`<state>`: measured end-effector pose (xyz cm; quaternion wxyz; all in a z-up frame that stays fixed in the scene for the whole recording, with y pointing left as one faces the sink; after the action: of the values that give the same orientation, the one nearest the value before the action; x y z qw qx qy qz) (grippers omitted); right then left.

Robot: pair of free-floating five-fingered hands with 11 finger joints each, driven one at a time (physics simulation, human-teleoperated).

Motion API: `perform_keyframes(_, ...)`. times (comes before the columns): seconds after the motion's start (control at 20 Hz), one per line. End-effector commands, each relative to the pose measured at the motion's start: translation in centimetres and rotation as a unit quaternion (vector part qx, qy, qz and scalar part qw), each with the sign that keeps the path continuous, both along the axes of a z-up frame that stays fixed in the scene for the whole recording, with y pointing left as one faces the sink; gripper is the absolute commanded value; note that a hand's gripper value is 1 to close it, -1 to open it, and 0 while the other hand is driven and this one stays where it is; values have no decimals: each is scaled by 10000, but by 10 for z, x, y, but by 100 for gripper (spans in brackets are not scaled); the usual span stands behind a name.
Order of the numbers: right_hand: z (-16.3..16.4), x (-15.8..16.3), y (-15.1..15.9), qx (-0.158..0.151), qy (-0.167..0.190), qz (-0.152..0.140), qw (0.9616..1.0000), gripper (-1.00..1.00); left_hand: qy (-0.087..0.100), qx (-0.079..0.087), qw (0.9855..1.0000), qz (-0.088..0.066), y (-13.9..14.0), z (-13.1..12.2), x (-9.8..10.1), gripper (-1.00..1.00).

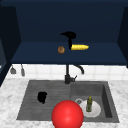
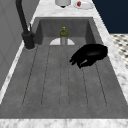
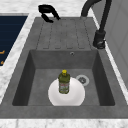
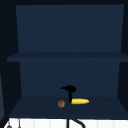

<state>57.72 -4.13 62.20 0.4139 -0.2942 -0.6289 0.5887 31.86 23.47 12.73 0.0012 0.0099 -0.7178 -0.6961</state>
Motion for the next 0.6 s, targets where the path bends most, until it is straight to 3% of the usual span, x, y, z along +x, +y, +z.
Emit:
perform_keyframes(0.0, -1, 6, 13, 0, 620, -38, 9981, -100, 0, 0, 10000, 0, 0, 0, 0, 0)
perform_keyframes(0.25, -2, 14, 28, -63, 1198, 20, 9928, -100, 0, 0, 10000, 0, 0, 0, 0, 0)
perform_keyframes(0.55, -2, 22, 43, -126, 1942, 71, 9808, -100, 0, 0, 10000, 0, 0, 0, 0, 0)
